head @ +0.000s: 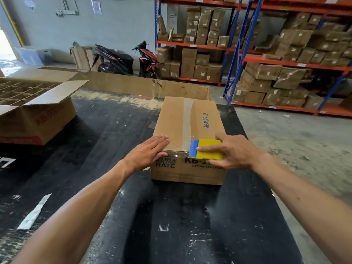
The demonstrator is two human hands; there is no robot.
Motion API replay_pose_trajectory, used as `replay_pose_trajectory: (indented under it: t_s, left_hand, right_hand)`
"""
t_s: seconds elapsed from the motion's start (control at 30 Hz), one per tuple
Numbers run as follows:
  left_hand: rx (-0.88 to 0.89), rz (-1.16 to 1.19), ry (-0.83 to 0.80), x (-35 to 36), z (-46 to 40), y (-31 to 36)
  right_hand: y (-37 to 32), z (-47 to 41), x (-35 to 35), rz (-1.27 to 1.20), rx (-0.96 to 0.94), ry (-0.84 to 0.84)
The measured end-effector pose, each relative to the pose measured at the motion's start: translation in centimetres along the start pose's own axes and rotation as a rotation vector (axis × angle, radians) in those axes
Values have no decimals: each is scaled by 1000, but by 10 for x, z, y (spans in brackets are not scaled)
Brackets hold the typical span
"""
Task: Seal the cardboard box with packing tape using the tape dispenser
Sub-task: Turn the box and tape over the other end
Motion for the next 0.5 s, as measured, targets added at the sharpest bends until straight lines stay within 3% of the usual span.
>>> replay_pose_trajectory:
  t_s: [0.17, 0.3, 0.5]
  left_hand:
    - [28, -36, -35, 0, -3, 0]
    - [149, -208, -106, -6, -31, 24]
    - [272, -148, -370, 21, -68, 42]
  right_hand:
    - [9, -6, -1, 29, -21, -88]
    - [4, -15, -4, 3, -19, -113]
    - [-1, -10, -8, 126, -132, -82]
Point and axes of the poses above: each hand's wrist, its own z-axis away from the middle knuckle, its own x-axis out of the palm, y = z × x, the point moved 4 cm from there along -z, towards the middle knuckle, and after that the axes turned 13 degrees about y, right-handed, at the moved point
